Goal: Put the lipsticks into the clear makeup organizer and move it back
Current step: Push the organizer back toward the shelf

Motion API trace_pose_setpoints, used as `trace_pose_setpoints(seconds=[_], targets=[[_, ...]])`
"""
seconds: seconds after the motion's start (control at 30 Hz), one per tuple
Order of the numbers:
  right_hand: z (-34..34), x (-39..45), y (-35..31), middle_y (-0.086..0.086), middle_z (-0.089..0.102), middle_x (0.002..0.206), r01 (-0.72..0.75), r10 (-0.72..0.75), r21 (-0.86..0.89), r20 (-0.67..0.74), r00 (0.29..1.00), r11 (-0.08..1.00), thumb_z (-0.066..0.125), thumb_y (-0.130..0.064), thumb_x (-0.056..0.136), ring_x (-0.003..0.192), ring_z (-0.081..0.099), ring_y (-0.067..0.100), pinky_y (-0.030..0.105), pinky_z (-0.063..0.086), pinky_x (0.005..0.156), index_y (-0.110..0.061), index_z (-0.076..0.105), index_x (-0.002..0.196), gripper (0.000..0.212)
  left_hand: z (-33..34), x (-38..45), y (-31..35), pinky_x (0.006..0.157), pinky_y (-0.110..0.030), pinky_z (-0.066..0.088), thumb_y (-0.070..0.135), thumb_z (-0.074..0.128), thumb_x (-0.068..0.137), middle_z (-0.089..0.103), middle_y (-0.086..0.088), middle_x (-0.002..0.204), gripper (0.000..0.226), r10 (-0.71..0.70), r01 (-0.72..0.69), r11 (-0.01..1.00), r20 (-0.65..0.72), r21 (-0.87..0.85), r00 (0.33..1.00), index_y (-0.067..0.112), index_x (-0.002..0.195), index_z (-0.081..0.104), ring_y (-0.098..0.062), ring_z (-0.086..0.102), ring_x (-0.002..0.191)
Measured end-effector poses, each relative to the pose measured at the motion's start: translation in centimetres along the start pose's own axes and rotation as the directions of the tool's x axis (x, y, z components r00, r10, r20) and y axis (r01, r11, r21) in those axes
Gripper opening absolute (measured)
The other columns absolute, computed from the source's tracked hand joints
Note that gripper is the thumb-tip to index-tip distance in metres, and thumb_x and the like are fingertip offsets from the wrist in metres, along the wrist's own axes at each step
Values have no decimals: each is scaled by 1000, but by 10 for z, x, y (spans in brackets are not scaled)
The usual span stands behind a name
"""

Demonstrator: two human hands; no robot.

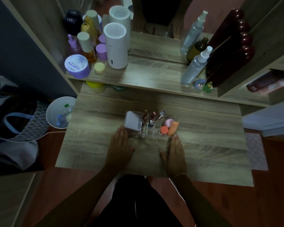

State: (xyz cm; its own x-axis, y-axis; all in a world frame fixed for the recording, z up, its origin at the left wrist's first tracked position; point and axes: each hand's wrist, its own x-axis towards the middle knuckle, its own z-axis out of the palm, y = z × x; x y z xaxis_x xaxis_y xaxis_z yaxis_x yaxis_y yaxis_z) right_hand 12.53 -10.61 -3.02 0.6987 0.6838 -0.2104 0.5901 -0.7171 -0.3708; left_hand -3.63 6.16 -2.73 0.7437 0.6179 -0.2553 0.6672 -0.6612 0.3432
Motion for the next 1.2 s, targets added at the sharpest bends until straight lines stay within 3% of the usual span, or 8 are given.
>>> trace_pose_setpoints(seconds=[0.17,0.33,0.63,0.8,0.9,1.03,1.2], targets=[[-2,3,-3,22,20,155,16,-16,-56,3,1000,998,56,-42,89,144,18,36,52,23,116,-1,17,146,80,2,1,0,110,-55,30,58,12,92,33,-32,146,83,-7,7,1000,4,-20,1000,-8,139,28,-43,33,136],[-3,5,1,21,25,154,29,-29,-101,2,1000,994,56,-41,89,144,19,36,54,24,115,-1,21,145,77,7,2,-8,114,-50,23,60,14,92,25,-28,151,82,-16,16,1000,-19,-15,1000,-3,144,11,-39,25,141],[-5,2,-3,15,20,157,-3,4,-164,9,1000,986,50,-47,91,145,15,33,53,19,117,-6,17,147,77,0,3,-9,115,-47,14,61,23,89,19,-28,153,86,16,-19,997,-38,-70,999,-2,145,9,-33,13,143],[-8,1,-9,13,15,159,-31,33,-169,9,999,985,46,-49,92,147,9,31,50,14,119,-7,13,148,77,-3,7,-12,114,-49,14,62,13,90,23,-29,152,85,66,-68,995,-28,-72,997,-2,145,5,-37,22,142],[-9,0,-10,13,17,158,-36,35,-174,-8,999,984,46,-49,92,147,11,31,50,15,119,-7,16,148,76,-2,8,-16,116,-48,13,63,14,89,22,-26,153,84,88,-91,993,-35,-77,995,2,144,-3,-29,14,143],[-12,0,-8,13,15,158,-68,65,-178,-23,998,982,45,-50,93,147,9,32,49,13,119,-8,14,148,76,-3,7,-16,116,-47,14,57,26,89,24,-27,152,83,149,-150,983,-18,-105,989,0,143,0,-34,20,143],[-21,5,5,13,9,160,-118,116,-202,-23,993,972,37,-52,94,147,6,32,48,8,119,-9,5,149,77,-7,11,-1,116,-50,19,62,11,89,24,-26,152,86,233,-231,961,-9,-150,973,-4,144,10,-36,23,142]])
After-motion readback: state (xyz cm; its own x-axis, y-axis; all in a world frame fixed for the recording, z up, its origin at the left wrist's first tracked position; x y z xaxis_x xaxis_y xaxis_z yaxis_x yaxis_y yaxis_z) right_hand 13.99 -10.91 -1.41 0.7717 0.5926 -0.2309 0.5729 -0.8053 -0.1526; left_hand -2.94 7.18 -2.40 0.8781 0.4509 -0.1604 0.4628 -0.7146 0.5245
